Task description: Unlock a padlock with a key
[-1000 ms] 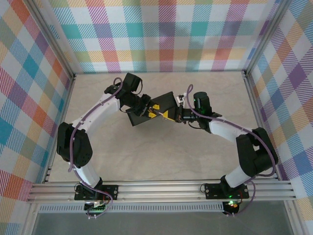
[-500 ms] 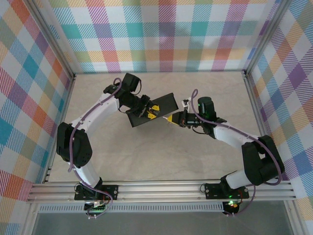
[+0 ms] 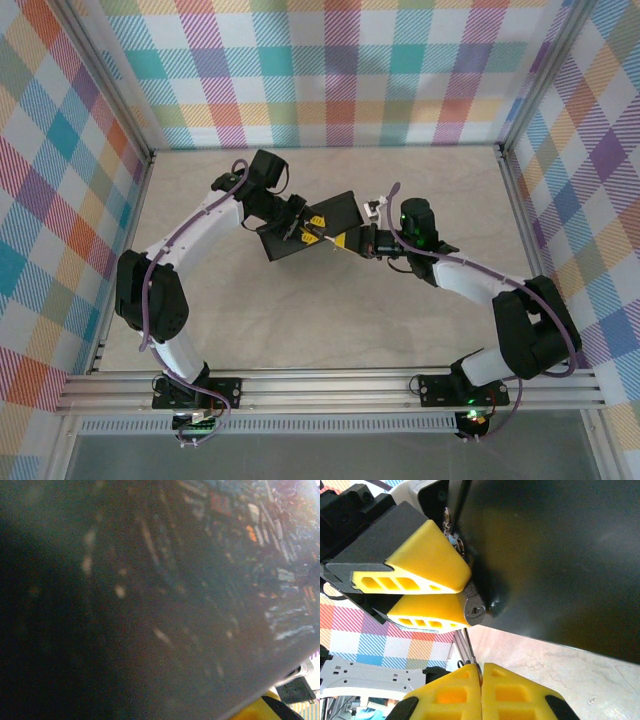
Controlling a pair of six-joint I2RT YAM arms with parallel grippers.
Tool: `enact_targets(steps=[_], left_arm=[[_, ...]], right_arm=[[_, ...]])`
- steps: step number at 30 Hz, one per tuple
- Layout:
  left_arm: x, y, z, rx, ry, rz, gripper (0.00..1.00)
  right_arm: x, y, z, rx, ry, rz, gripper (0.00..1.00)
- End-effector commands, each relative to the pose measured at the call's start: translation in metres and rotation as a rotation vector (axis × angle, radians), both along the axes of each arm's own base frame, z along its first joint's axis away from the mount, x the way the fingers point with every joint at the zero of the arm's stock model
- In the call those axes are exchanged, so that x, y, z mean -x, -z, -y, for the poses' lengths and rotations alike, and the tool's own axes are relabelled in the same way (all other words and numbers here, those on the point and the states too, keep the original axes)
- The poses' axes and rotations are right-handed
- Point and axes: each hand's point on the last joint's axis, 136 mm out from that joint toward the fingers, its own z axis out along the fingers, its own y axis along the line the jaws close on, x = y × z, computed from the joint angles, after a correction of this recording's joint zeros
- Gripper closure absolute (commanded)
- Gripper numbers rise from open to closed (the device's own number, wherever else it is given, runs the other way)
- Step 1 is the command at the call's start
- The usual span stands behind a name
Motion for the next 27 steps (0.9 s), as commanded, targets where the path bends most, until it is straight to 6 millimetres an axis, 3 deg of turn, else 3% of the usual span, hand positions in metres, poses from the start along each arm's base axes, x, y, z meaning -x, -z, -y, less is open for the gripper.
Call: enact_targets(steps=[1, 9, 27], left_arm=[[-0.0064, -0.0513, 0.0049, 0.101, 0.03, 0.141, 0.96], [-0.0048, -0.0529, 0.0032, 0.1, 0.028, 0.146, 0.96], [-0.0104, -0.052, -0.0004, 0.105, -0.004, 0.147, 0.96]], right_arm=[[-0.0026, -0.005, -0.0076, -0.035, -0.021, 0.027, 0.92], [-0.0092, 0.0036, -0.0097, -0.029, -0.003, 0.011, 0.92], [-0.0057, -0.0025, -0.011, -0.06, -0.015, 0.024, 0.92]])
